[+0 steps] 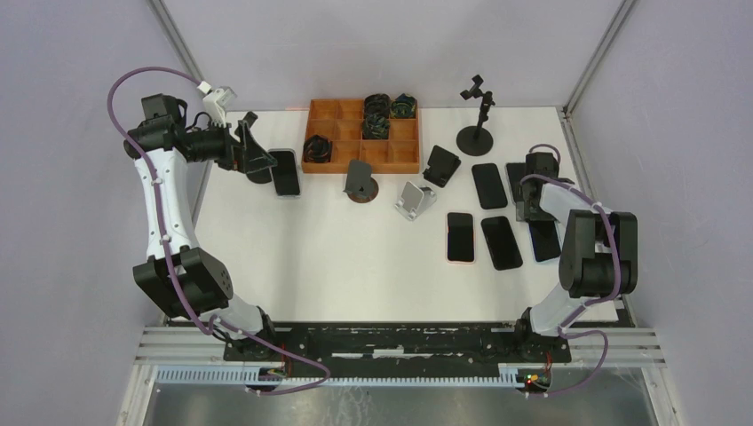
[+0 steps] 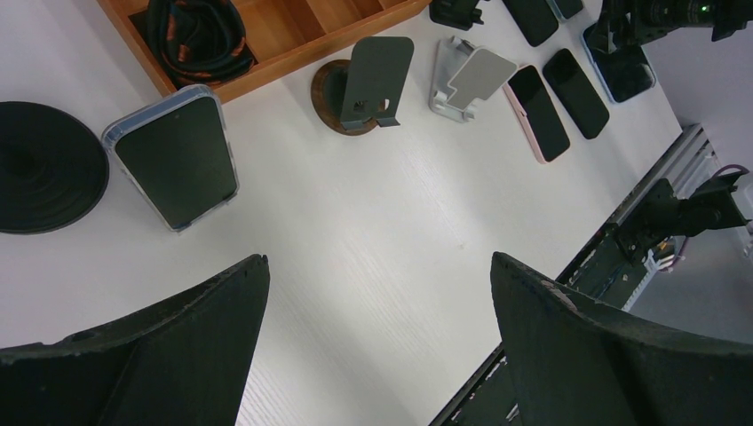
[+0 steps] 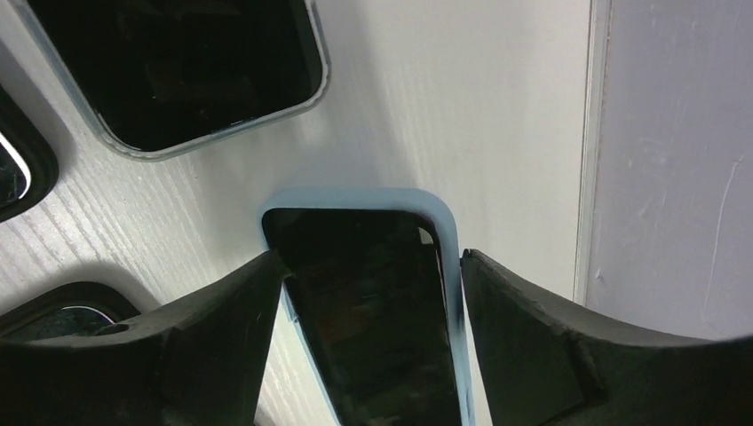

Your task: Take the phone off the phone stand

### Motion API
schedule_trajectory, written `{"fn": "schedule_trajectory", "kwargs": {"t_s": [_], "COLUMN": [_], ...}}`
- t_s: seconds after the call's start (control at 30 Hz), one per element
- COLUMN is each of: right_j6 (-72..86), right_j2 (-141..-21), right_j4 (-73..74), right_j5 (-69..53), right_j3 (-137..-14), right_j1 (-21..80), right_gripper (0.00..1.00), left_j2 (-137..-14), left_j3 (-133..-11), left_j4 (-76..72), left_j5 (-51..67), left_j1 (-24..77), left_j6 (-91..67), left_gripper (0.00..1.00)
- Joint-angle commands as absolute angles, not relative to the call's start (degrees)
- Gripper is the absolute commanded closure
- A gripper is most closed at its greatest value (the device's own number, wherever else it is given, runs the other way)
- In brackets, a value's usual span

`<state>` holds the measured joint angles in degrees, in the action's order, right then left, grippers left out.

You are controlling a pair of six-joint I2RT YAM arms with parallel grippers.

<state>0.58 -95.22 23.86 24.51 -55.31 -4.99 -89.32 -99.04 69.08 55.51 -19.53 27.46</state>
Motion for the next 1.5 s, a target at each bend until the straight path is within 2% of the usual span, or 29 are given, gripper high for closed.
{"fn": "schedule_trajectory", "kwargs": {"t_s": [0.0, 0.07, 0.23, 0.37, 0.53, 0.57, 0.63, 0.7, 0.73, 0.77, 0.83, 0.87, 0.97, 1.2, 1.27, 1.4, 1.47], "right_j6": [3.8, 4.7, 6.9, 10.6, 14.7, 18.7, 31.7, 39.4, 41.7, 37.5, 17.3, 13.2, 9.7, 7.7, 7.9, 8.4, 9.0], "right_j2": [-94.0, -91.6, -84.9, -77.1, -74.8, -73.9, -71.4, -71.0, -73.4, -76.3, -85.4, -89.0, -99.7, -124.8, -129.4, -132.4, -137.3], "right_j4": [23.0, 22.9, 24.7, 20.5, 16.0, 10.2, -9.1, -37.3, -42.7, -34.7, -8.9, -4.4, -1.5, 7.2, 6.6, -2.9, -6.5], "right_j5": [26.8, 26.6, 21.5, 10.7, 8.0, 3.2, -8.4, -19.7, -21.5, -22.0, -12.0, -8.3, -6.4, -10.6, -11.0, -12.5, -14.7], "right_j3": [-56.9, -57.6, -62.2, -61.8, -68.3, -67.3, -57.6, -47.5, -47.4, -54.1, -73.4, -79.8, -92.2, -120.5, -123.4, -119.6, -122.8], "right_j1": [-5.4, -5.4, -5.3, -2.7, 12.7, 13.9, 13.8, 14.0, 16.1, 19.1, 30.9, 34.6, 41.3, 45.9, 45.9, 46.0, 45.9], "right_gripper": [0.16, 0.02, 0.02, 0.02, 0.02, 0.02, 0.02, 0.02, 0.02, 0.02, 0.02, 0.02, 0.02, 0.04, 0.05, 0.05, 0.06], "left_j2": [-88.2, -88.0, -88.0, -88.1, -88.6, -88.7, -88.8, -88.6, -88.3, -88.1, -87.7, -87.5, -87.6, -87.6, -87.2, -86.8, -86.1], "left_j3": [-100.1, -100.0, -100.4, -101.8, -103.4, -103.8, -104.1, -104.1, -104.1, -103.9, -103.8, -103.9, -104.1, -104.1, -103.0, -100.6, -96.9], "left_j4": [68.7, 68.8, 69.0, 69.6, 69.7, 69.9, 70.4, 70.7, 70.8, 71.0, 71.0, 71.0, 70.1, 72.4, 72.6, 72.8, 72.7], "left_j5": [55.1, 54.9, 54.6, 54.8, 53.9, 53.8, 53.9, 54.0, 54.0, 53.8, 53.4, 53.2, 51.8, 50.8, 50.2, 49.4, 49.1], "left_j1": [-19.8, -19.8, -19.8, -19.8, -19.9, -19.9, -20.1, -20.3, -20.4, -20.5, -20.5, -20.7, -21.7, -25.5, -26.0, -26.5, -26.6], "left_j6": [28.6, 28.7, 28.7, 28.6, 27.2, 27.1, 26.9, 26.6, 26.5, 26.5, 26.2, 26.1, 24.0, 25.1, 25.8, 26.5, 28.4], "left_gripper": [0.00, 0.00, 0.00, 0.00, 0.00, 0.00, 0.00, 0.00, 0.00, 0.00, 0.00, 0.00, 0.00, 0.00, 0.00, 0.00, 0.00]}}
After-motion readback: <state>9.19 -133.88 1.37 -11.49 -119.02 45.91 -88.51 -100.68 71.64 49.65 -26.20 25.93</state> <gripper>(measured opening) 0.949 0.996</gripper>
